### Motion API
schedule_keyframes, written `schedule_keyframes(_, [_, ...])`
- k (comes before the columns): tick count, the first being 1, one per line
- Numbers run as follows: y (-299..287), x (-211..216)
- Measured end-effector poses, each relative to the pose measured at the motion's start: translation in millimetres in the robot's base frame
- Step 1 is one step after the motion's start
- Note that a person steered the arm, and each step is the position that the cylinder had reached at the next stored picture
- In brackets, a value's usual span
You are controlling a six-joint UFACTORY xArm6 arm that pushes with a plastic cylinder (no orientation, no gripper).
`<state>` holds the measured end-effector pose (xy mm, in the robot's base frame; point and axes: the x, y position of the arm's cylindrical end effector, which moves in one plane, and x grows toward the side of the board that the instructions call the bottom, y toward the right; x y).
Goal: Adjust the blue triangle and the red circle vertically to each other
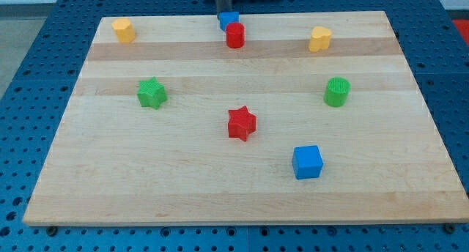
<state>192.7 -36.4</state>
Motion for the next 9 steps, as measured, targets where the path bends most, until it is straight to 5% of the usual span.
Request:
schedule_keyframes(3, [50.7, 0.1])
schedule_keyframes(5, [68.8, 53.0])
schedule_keyframes(9, [25.8, 53.0])
